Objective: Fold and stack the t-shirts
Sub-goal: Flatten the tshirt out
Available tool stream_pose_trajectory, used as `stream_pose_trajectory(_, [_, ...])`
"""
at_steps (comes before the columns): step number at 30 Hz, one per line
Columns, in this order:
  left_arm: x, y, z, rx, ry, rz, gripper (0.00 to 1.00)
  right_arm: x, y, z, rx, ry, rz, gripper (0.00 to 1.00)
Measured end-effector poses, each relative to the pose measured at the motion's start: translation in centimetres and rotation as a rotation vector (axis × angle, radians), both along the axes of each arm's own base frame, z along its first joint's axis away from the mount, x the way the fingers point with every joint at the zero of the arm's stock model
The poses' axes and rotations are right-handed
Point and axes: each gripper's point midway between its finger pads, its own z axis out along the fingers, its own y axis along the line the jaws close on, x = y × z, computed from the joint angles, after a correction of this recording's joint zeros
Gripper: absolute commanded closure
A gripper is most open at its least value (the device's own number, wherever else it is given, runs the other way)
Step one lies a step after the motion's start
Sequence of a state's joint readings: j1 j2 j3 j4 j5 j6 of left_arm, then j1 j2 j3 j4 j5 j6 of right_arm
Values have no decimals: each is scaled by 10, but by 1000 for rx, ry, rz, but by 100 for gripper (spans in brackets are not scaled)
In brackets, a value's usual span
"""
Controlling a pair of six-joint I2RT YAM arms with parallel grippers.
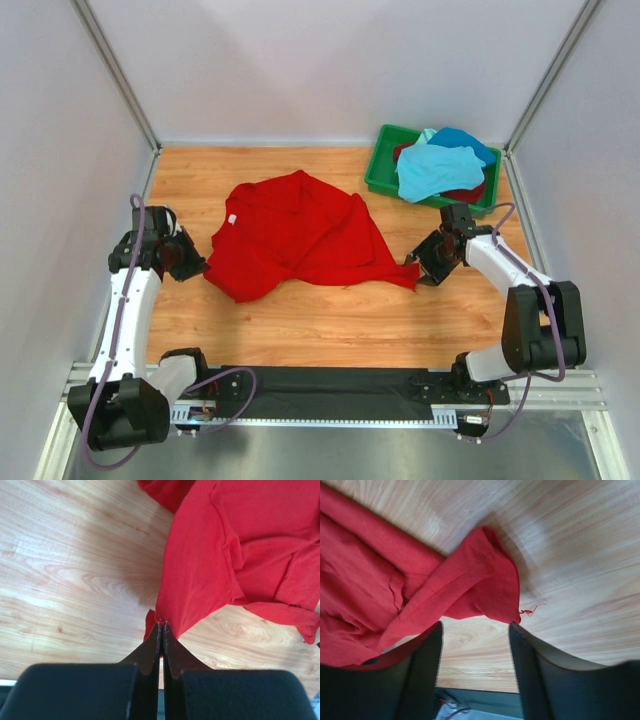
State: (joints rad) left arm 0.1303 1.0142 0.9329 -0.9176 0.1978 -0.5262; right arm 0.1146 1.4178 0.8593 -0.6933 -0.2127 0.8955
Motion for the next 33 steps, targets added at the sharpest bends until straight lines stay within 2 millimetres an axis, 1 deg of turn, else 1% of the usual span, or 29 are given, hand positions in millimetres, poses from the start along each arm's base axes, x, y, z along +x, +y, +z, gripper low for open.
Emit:
stream_pose_trajectory(2, [-1, 0, -2, 0, 7, 1, 100, 2, 2, -5, 16, 37, -46, 48])
stream_pose_trajectory(5, [-2, 0, -3, 0, 11, 0, 100, 5, 4, -10, 36, 81, -116, 47])
stream_pose_trajectory(10, [-2, 0, -3, 2, 11, -4, 100, 12, 4, -12, 46, 121, -214, 46])
stream_pose_trajectory(14, [-2, 0, -3, 4, 10, -7, 100, 21, 1, -16, 34, 140, -273, 49])
stream_pose_trajectory(17, [-2, 0, -3, 5, 10, -9, 100, 23, -4, -23, 18, 165, -309, 53])
stream_pose_trajectory(20, [-2, 0, -3, 6, 11, -10, 100, 27, -8, -29, 3, 187, -337, 54])
stream_pose_trajectory(24, [-1, 0, -4, 7, 14, -14, 100, 31, -12, -36, -15, 208, -362, 53])
stream_pose_trajectory(26, [-1, 0, -4, 9, 14, -19, 100, 34, -13, -38, -19, 214, -367, 50])
stream_pose_trajectory(29, [-1, -1, -4, 10, 14, -23, 100, 38, -14, -41, -26, 221, -375, 48])
stream_pose_trajectory(31, [-1, -1, -4, 11, 13, -26, 100, 38, -15, -43, -30, 228, -378, 50])
stream_pose_trajectory(33, [-2, -1, -4, 14, 13, -30, 100, 38, -14, -46, -33, 246, -382, 56])
